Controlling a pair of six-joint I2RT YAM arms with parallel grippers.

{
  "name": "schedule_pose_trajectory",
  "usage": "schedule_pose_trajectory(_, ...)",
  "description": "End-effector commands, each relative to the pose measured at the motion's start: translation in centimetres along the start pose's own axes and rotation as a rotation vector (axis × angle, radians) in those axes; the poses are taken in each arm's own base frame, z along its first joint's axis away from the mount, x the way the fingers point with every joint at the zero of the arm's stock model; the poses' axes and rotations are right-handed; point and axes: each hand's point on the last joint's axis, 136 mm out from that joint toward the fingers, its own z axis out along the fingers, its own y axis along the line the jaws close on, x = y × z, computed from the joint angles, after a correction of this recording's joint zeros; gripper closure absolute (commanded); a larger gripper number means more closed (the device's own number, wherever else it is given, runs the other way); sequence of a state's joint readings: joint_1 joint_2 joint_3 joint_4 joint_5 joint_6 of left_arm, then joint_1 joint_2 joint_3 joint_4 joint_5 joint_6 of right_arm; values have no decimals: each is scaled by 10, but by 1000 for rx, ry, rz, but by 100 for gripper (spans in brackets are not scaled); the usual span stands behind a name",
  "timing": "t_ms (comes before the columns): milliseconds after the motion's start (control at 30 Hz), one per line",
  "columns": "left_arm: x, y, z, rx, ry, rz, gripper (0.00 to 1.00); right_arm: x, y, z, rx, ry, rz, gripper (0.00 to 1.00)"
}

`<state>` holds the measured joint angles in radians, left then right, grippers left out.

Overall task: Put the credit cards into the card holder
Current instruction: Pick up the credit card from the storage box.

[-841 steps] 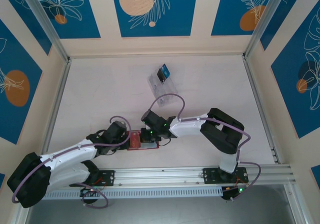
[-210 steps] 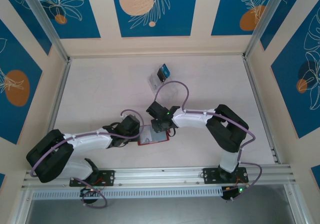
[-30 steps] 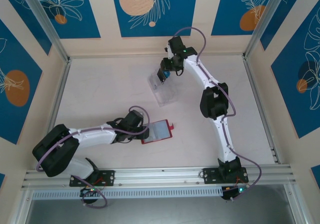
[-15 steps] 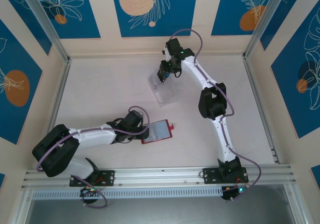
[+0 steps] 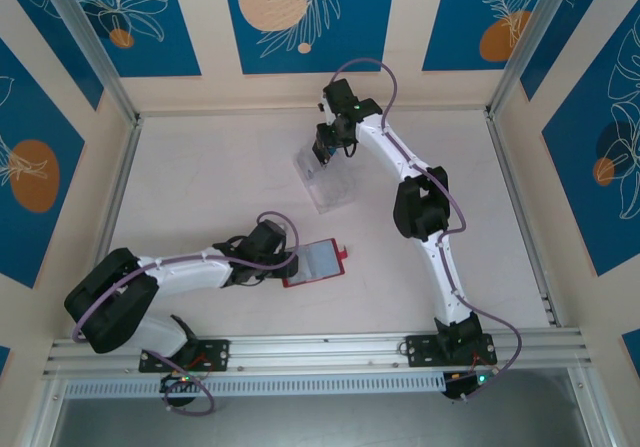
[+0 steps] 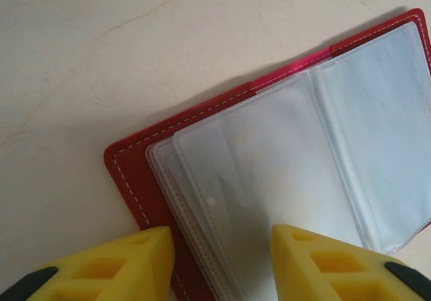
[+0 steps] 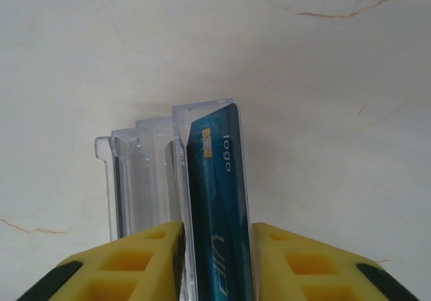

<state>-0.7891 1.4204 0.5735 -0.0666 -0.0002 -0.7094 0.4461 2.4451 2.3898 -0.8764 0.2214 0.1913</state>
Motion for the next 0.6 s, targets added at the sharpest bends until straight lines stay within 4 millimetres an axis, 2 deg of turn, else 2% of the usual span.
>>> schedule_pose_trajectory(0,21,11,7,-16,70,-31,57,-12,3,-20,17,-40,-25,69)
schedule_pose_trajectory(567,22,10,8,-11,74,-35,57,-19,9,-32,12,-69,-47,69)
